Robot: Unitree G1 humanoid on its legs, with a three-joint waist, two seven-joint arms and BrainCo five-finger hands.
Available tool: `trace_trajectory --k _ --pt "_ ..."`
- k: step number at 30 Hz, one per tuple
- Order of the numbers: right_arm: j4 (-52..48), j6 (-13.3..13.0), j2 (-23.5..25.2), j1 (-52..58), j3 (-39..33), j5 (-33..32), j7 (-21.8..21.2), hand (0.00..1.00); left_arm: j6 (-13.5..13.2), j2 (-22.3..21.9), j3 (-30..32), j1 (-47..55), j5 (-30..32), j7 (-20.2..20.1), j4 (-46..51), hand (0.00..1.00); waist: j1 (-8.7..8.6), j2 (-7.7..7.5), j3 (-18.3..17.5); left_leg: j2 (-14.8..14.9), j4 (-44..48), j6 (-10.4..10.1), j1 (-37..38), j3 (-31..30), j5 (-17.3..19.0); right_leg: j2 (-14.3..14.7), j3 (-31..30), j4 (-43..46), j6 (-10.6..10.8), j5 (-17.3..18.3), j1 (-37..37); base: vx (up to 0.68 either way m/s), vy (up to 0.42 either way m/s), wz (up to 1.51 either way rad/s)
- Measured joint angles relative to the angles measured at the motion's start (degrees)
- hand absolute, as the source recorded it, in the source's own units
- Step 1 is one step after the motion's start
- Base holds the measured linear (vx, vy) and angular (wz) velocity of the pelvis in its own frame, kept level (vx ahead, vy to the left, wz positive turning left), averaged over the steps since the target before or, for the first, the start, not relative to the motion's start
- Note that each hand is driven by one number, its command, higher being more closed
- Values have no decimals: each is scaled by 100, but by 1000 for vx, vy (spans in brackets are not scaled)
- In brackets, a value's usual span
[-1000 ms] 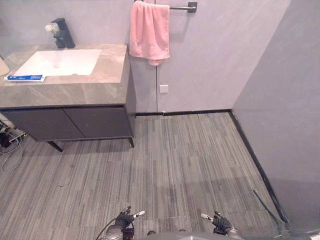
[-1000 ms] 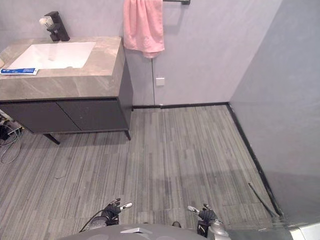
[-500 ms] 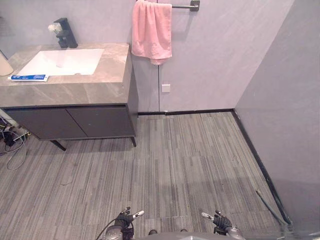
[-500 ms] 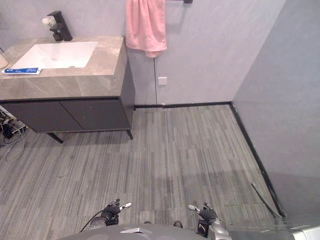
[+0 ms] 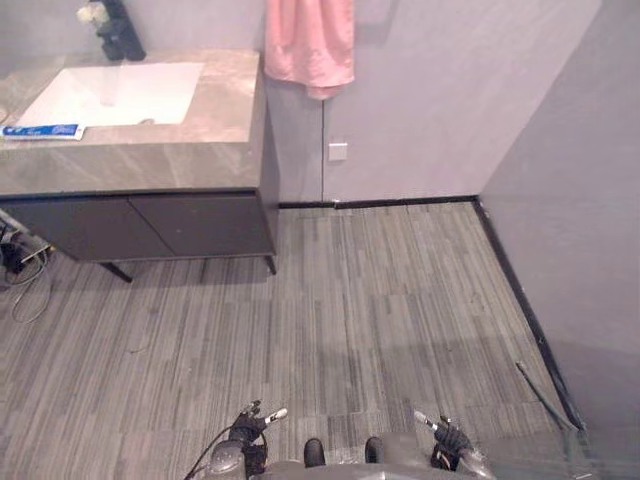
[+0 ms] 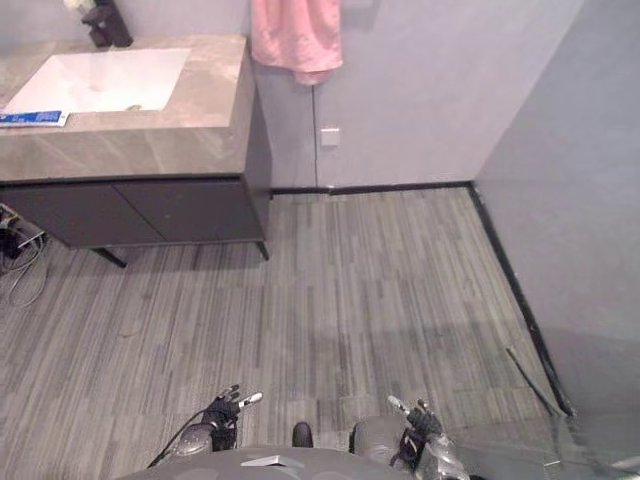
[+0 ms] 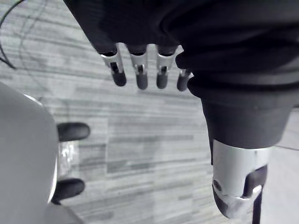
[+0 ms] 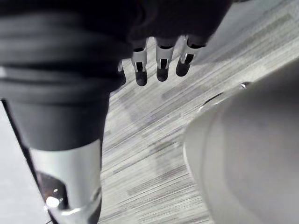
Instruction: Organize washtable
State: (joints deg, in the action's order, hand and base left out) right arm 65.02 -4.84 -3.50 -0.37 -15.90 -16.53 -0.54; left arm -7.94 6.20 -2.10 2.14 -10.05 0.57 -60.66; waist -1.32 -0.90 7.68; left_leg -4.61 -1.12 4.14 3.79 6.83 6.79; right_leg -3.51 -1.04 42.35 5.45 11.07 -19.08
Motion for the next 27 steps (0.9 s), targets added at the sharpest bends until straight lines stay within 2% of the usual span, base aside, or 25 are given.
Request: trace_trajectory --k 1,2,4,6,7,8,9,10,11,12,13,14,15,16,17,18,19,20,21,22,23,24,25,26,27 --pt "-1 -2 -6 -12 -49 -142 -4 0 8 31 3 8 -21 1 -4 0 24 5 46 3 82 -61 106 -49 125 -139 305 298 -102 98 -233 -41 7 16" --pt "0 -4 -10 -40 -47 -225 0 0 23 53 3 9 -21 1 -14 0 13 7 50 13 83 -97 165 -80 216 -226 515 210 -134 116 -378 -93 4 12" --pt "-5 -17 -25 -123 -51 -284 13 0 37 49 3 -24 -28 0 -15 0 -25 54 88 54 46 -198 349 -103 374 -300 807 -596 -126 68 -600 -116 0 6" --pt "-8 -24 -65 -258 -46 -474 66 0 36 37 3 -95 -81 2 -13 0 -140 157 195 176 33 -366 500 -114 513 -265 991 -1835 -105 -304 -702 -51 -3 11" --pt "-25 -42 -84 -321 -40 -495 80 0 35 37 3 -177 -84 2 -12 0 -167 192 306 241 34 -496 650 -139 606 -255 1096 -2713 -14 -738 -716 218 -46 15" --pt "-39 -77 -85 -345 -35 -495 82 0 34 49 5 -238 -84 3 -8 0 -178 178 361 264 36 -536 748 -172 659 -252 1128 -3172 5 -1008 -761 493 -140 20" --pt "-109 -81 -86 -340 -20 -493 80 0 31 59 18 -233 -83 1 -5 0 -191 150 345 330 101 -664 827 -183 740 -247 1126 -3289 -56 -1125 -897 670 -239 32" --pt "-198 -78 -77 -291 10 -488 79 0 29 59 75 -216 -79 -2 6 0 -209 146 344 436 468 -852 847 -229 866 -159 1124 -3185 -300 -1273 -908 655 -282 32" --pt "-199 -75 -70 -263 19 -488 74 0 29 55 133 -174 -78 -2 16 0 -208 112 316 491 811 -952 795 -258 947 -92 1133 -3128 -474 -1388 -870 688 -364 34" --pt "-195 -75 -43 -167 31 -487 58 0 31 59 264 -82 -78 4 23 0 -215 -14 204 540 1815 -1019 540 -258 1032 34 1055 -3111 -803 -1746 -712 530 -337 21" --pt "-197 -76 -98 -161 25 -487 57 0 41 16 376 -23 -80 10 15 0 -228 64 214 708 2462 -1011 365 -203 1033 133 1044 -2997 -788 -1868 -608 581 -329 -2" --pt "-243 -89 -187 -212 34 -481 47 0 43 -133 511 71 -98 -9 89 0 -210 384 153 1157 3950 -807 -278 -49 542 503 1136 -2935 -996 -1585 -416 485 -250 -50" --pt "-263 -90 -221 -285 77 -478 47 0 46 -244 686 157 -153 -18 106 0 -104 484 193 1475 5241 -600 -822 8 -537 758 1005 -2961 -1133 -1350 -105 535 -233 -75" --pt "-257 -91 -231 -313 112 -474 49 0 46 -264 707 161 -226 -17 122 0 -42 494 205 1571 5832 -621 -1041 -11 -616 868 919 -2974 -1188 -1261 70 670 -273 -103" --pt "-247 -84 -231 -375 152 -467 59 0 44 -299 749 139 -351 -28 207 0 130 447 322 1567 6729 -511 -1352 -89 -408 1015 666 -2978 -1355 -1114 533 742 -270 -99" --pt "-249 -87 -219 -411 158 -463 70 0 12 -303 904 149 -458 -31 312 0 215 345 444 1281 7163 -593 -1529 -301 -219 1004 478 -3000 -1494 -956 1097 704 -245 -87" --pt "-249 -88 -223 -421 177 -456 69 0 -14 -291 906 168 -485 -22 346 0 226 293 478 1119 7232 -666 -1646 -393 -126 975 391 -3049 -1553 -890 1391 622 -165 -67" --pt "-250 -96 -227 -438 192 -423 68 0 -107 -261 909 250 -522 -23 459 0 264 206 487 930 7105 -715 -1985 -399 85 902 174 -3215 -1632 -781 1876 589 -91 -66" --pt "-254 -117 -251 -456 193 -420 68 0 -192 -234 949 273 -538 -33 527 0 350 193 471 965 6659 -633 -2436 -276 234 870 -38 -3398 -1619 -678 2222 595 -67 -74" --pt "-276 -119 -255 -488 203 -420 66 0 -201 -222 996 275 -537 -32 577 0 393 202 471 1008 6263 -624 -2633 -226 294 847 -121 -3438 -1558 -582 2349 586 -56 -86" --pt "-363 -112 -259 -508 233 -421 71 0 -205 -219 1159 285 -537 -21 571 0 467 191 477 995 5146 -662 -2905 -217 307 745 -231 -3528 -1329 -281 2589 604 -36 -86" --pt "-475 -122 -269 -499 239 -418 67 0 -202 -252 1308 343 -538 -3 512 0 490 254 470 991 3590 -823 -2922 -321 185 702 -342 -3608 -1074 31 2827 590 4 -76" --pt "-463 -116 -276 -482 189 -417 62 0 -188 -296 1345 367 -541 1 425 0 487 347 452 988 2685 -946 -2835 -424 1 730 -404 -3626 -1043 103 2953 606 103 -69" --pt "-434 -107 -302 -383 184 -396 75 0 -166 -333 1357 524 -534 15 335 0 516 463 381 989 1355 -1101 -2653 -531 -375 767 -566 -3635 -995 275 3180 683 192 -76" --pt "-436 -104 -311 -279 234 -293 59 0 -130 -353 1343 695 -528 10 196 0 531 507 317 978 1208 -947 -2616 -609 -689 776 -779 -3571 -964 497 3441 787 215 -97"
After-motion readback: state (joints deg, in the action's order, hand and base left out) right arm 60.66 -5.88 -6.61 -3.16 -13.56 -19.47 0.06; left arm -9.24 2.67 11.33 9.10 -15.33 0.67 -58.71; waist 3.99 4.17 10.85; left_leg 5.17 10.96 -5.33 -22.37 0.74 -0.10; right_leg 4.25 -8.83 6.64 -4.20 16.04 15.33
